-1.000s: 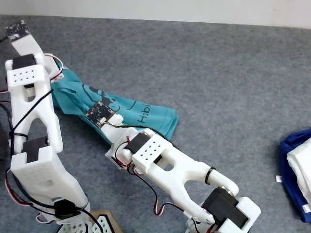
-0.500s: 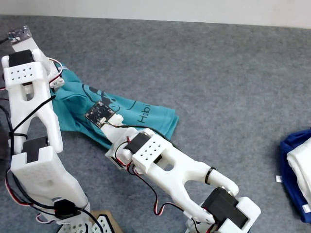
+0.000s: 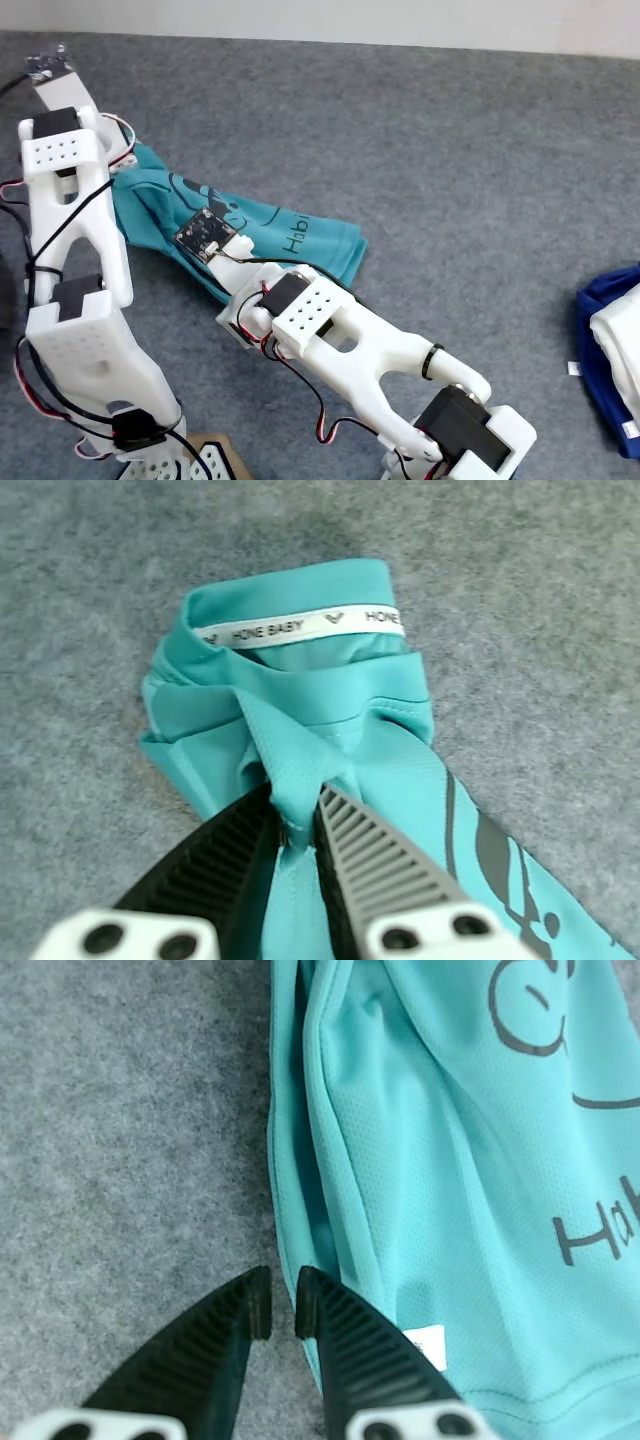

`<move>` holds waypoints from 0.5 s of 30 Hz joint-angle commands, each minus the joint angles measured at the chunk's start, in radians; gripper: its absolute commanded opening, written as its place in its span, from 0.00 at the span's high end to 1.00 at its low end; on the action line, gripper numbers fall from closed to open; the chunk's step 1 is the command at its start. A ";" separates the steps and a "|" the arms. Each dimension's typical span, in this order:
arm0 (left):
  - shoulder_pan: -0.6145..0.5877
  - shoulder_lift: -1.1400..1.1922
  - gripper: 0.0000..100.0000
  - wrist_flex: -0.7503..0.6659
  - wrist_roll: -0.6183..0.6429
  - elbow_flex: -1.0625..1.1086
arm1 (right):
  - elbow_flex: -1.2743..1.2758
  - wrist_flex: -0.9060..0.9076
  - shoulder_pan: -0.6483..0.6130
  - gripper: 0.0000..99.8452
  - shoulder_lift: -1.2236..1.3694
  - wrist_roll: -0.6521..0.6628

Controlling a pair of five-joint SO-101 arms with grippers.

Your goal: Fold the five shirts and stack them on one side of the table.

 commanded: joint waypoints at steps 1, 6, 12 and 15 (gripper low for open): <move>0.035 -0.016 0.90 -0.020 -0.011 -0.008 | -0.010 -0.015 -0.007 0.94 -0.004 0.014; 0.050 -0.016 0.73 -0.023 -0.011 -0.010 | -0.008 -0.015 -0.007 0.94 -0.004 0.014; 0.045 -0.007 0.66 -0.026 -0.011 -0.007 | -0.008 -0.015 -0.007 0.94 -0.004 0.014; 0.038 -0.016 0.66 -0.023 -0.009 -0.010 | -0.008 -0.015 -0.007 0.94 -0.004 0.014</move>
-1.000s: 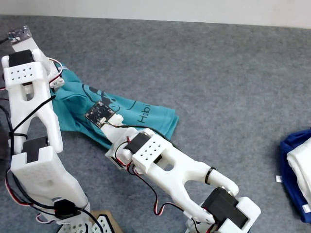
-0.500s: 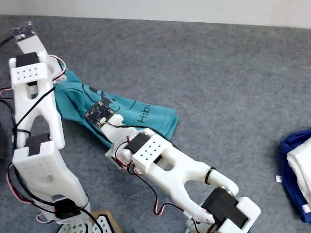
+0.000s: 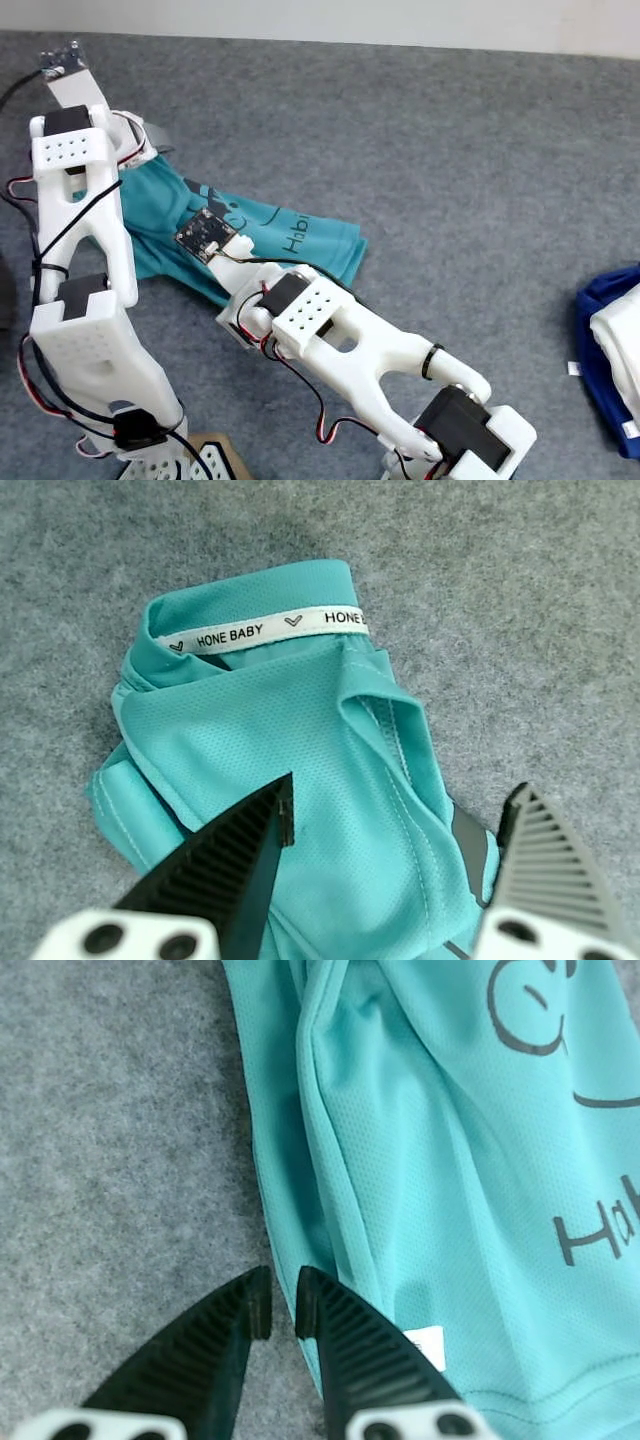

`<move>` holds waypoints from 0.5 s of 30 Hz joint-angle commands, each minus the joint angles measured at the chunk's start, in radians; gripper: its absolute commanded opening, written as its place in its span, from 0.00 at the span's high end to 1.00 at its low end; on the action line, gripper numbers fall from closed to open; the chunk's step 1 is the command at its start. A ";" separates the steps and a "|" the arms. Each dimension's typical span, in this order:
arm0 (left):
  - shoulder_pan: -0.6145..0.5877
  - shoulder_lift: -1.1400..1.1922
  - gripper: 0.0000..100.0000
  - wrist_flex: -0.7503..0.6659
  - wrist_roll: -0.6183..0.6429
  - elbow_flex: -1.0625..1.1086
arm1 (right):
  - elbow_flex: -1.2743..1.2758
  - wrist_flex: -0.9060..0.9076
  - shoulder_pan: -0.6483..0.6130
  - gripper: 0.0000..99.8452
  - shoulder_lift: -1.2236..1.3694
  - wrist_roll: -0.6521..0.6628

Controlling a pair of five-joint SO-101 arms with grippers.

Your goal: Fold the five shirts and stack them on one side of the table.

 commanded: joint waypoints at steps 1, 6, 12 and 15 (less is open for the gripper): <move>0.010 -0.018 0.66 -0.012 -0.008 -0.012 | -0.008 -0.015 -0.007 0.94 -0.004 0.014; -0.024 -0.048 0.66 0.080 -0.008 -0.041 | -0.008 -0.015 -0.007 0.94 -0.002 0.014; -0.114 -0.076 0.66 0.272 -0.034 -0.027 | -0.008 -0.015 -0.007 0.94 -0.002 0.014; -0.202 -0.087 0.66 0.273 -0.112 0.016 | -0.008 -0.015 -0.007 0.94 -0.002 0.014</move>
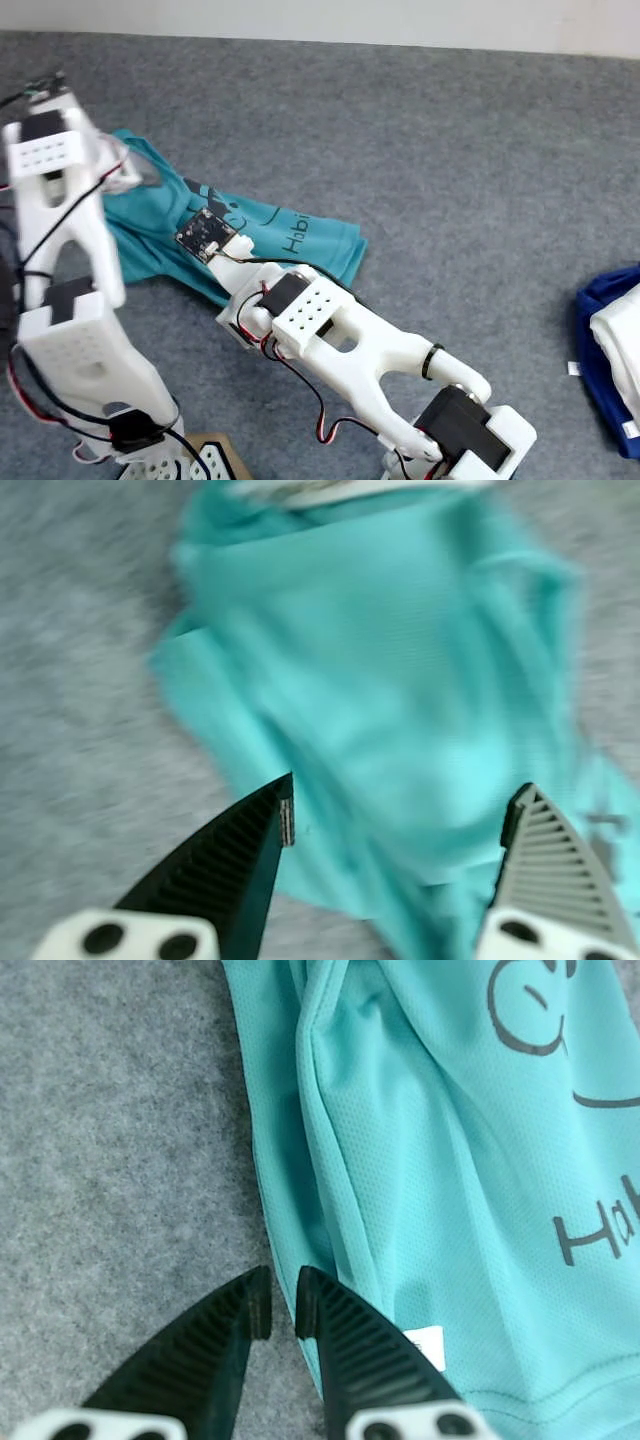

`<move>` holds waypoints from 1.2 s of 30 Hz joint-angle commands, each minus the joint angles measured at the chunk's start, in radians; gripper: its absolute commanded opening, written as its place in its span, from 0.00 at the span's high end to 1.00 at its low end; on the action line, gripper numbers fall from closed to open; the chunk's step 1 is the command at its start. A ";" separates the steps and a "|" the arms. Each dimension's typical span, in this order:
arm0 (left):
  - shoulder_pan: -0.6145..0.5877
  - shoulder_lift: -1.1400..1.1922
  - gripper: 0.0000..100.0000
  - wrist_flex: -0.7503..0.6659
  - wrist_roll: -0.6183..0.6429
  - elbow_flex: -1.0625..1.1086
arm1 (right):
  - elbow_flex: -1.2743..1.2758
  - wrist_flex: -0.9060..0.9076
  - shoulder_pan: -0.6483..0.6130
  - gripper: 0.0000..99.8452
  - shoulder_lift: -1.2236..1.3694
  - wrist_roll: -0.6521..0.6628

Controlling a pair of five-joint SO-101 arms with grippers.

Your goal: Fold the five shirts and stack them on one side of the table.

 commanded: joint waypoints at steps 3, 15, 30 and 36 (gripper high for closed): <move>-0.119 -0.076 0.66 0.017 -0.118 0.065 | -0.008 -0.015 -0.007 0.94 -0.002 0.014; -0.059 -0.079 0.66 -0.310 -0.161 0.495 | -0.008 -0.015 -0.007 0.94 -0.002 0.014; -0.033 -0.216 0.74 -0.222 -0.160 0.495 | -0.008 -0.015 -0.005 0.94 -0.002 0.014; -0.035 -0.300 0.73 -0.299 -0.161 0.653 | 0.007 -0.015 -0.007 0.94 -0.004 0.014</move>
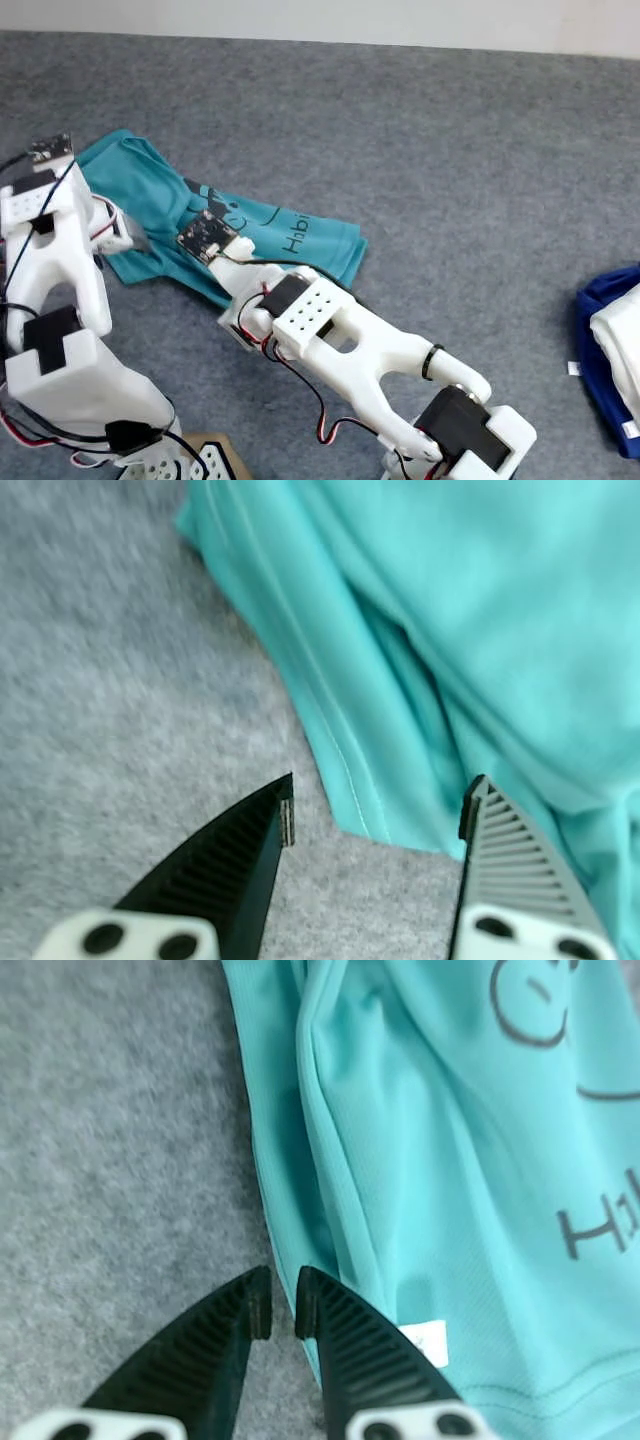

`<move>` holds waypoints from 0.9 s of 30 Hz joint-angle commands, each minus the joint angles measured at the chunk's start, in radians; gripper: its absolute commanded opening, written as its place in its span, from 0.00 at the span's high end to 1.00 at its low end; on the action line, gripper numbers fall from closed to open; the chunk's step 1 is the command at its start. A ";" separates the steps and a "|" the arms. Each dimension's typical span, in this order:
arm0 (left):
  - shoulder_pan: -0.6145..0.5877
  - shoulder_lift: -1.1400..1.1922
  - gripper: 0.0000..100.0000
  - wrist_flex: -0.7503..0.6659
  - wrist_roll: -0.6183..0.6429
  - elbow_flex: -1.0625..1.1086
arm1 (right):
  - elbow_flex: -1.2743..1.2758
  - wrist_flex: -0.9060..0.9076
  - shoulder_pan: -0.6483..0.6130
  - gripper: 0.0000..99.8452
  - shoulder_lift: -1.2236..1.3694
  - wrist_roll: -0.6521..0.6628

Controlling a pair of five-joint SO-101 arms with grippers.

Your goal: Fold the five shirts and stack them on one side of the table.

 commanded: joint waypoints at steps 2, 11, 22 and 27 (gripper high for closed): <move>0.013 -0.068 0.73 -0.087 -0.011 0.097 | -0.005 -0.015 -0.007 0.94 -0.004 0.014; 0.002 -0.067 0.73 -0.141 -0.011 0.153 | -0.004 -0.015 -0.007 0.94 -0.004 0.015; 0.001 -0.065 0.85 -0.141 -0.011 0.154 | -0.004 -0.015 -0.007 0.94 -0.004 0.015; 0.001 -0.065 0.97 -0.140 -0.011 0.154 | -0.004 -0.016 -0.007 0.94 -0.004 0.015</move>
